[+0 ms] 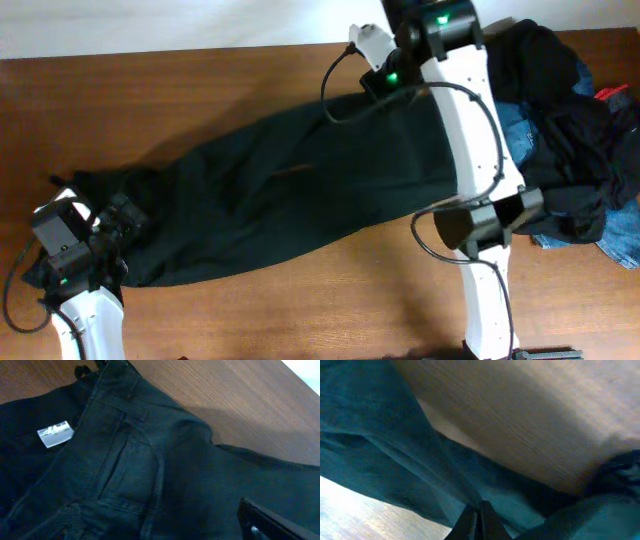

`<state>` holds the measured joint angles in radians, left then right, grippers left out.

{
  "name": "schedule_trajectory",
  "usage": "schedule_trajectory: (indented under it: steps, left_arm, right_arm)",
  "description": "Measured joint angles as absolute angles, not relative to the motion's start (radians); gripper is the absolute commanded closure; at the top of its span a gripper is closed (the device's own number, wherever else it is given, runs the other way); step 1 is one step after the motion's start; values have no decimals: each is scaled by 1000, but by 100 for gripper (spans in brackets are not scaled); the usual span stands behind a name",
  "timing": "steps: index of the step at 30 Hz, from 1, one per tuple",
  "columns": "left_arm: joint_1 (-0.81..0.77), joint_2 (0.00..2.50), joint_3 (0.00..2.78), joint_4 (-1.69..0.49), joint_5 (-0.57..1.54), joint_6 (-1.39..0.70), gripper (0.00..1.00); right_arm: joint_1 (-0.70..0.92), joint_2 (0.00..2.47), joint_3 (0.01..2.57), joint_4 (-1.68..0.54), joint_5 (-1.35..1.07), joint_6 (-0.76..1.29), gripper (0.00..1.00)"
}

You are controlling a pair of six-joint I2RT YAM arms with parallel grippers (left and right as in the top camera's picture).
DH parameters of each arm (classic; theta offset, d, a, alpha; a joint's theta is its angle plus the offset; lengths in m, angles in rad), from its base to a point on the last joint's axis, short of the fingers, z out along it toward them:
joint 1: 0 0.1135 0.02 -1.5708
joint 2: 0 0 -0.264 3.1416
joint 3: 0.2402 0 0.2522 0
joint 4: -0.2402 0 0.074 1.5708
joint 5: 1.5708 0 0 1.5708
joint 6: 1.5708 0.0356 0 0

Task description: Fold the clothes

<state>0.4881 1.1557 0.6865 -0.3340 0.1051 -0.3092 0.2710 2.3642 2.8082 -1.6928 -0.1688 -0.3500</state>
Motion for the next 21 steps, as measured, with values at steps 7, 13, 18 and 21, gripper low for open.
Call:
schedule_trajectory:
  steps: [7, 13, 18, 21]
  left_arm:
    - [488, 1156, 686, -339, 105, -309, 1]
    - [488, 1156, 686, -340, 105, -306, 1]
    - [488, 1156, 686, -340, 105, -306, 1]
    - [488, 1156, 686, -340, 105, -306, 1]
  right_arm:
    - [284, 2324, 2634, -1693, -114, -313, 96]
    - [345, 2328, 2528, -1693, 33, -239, 96]
    - [417, 2326, 2528, -1679, 121, -208, 96]
    - [452, 2319, 2528, -1664, 142, -210, 96]
